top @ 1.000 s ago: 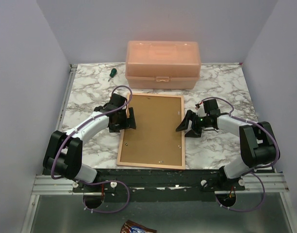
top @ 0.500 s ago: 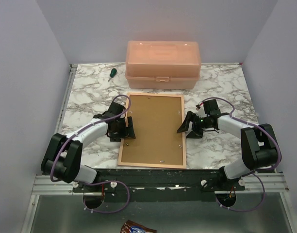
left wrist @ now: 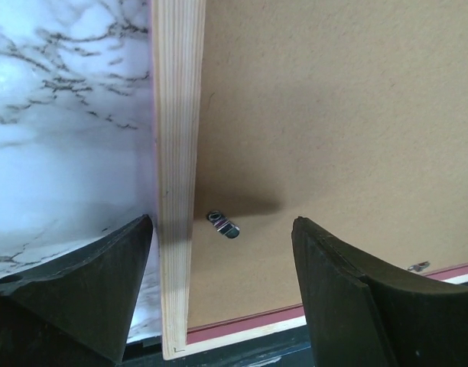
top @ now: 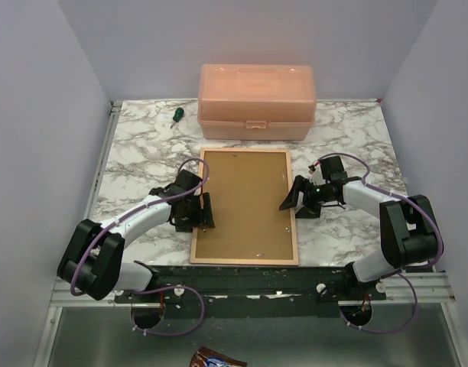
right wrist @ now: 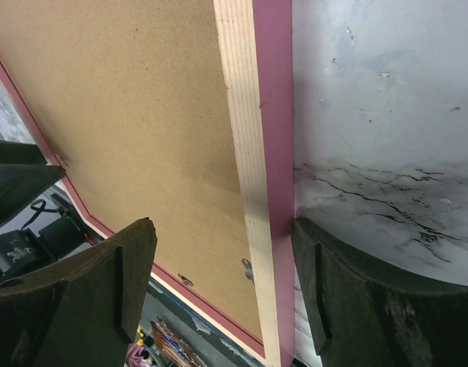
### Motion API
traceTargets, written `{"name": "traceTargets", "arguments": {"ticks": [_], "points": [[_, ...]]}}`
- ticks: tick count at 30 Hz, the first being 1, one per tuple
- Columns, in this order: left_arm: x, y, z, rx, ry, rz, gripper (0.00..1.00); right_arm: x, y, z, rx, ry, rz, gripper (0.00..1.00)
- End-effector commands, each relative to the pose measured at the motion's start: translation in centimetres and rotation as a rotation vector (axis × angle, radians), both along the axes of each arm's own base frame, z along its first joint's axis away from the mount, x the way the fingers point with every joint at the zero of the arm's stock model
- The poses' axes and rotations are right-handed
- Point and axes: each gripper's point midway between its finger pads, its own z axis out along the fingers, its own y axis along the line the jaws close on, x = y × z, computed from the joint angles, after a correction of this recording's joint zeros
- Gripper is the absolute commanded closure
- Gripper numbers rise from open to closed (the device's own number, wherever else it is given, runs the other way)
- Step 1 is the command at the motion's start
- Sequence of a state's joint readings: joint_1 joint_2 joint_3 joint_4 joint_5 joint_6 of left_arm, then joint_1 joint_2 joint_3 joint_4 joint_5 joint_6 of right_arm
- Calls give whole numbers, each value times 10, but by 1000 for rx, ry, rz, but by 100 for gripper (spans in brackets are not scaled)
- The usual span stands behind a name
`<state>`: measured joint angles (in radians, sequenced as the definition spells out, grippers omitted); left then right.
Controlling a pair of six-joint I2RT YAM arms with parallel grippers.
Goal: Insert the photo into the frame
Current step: Install the photo frame at the center of the board.
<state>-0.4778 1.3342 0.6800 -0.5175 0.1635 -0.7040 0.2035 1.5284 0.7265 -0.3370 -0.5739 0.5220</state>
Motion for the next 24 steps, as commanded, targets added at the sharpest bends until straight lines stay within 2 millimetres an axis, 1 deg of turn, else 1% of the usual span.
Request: {"name": "traceTargets", "arguments": {"ticks": [1, 5, 8, 17, 19, 21, 23, 24], "points": [[-9, 17, 0, 115, 19, 37, 26, -4, -8, -9, -64, 12, 4, 21], [-8, 27, -3, 204, 9, 47, 31, -5, -8, -12, -65, 16, 4, 21], [-6, 29, -6, 231, 5, 55, 32, -5, -8, -12, -62, 17, 6, 21], [10, 10, 1, 152, -46, 63, 31, -6, -8, -13, -65, 15, 9, 21], [11, 10, 0, 158, -46, 61, 31, -6, -8, -14, -64, 16, 11, 21], [11, 11, -2, 176, -41, 57, 34, -6, -9, -14, -66, 18, 10, 21], [9, 12, -5, 188, -31, 52, 42, -6, -8, -15, -65, 21, 11, 21], [8, 13, -7, 193, -26, 46, 44, -6, -8, -15, -65, 20, 11, 22]]}}
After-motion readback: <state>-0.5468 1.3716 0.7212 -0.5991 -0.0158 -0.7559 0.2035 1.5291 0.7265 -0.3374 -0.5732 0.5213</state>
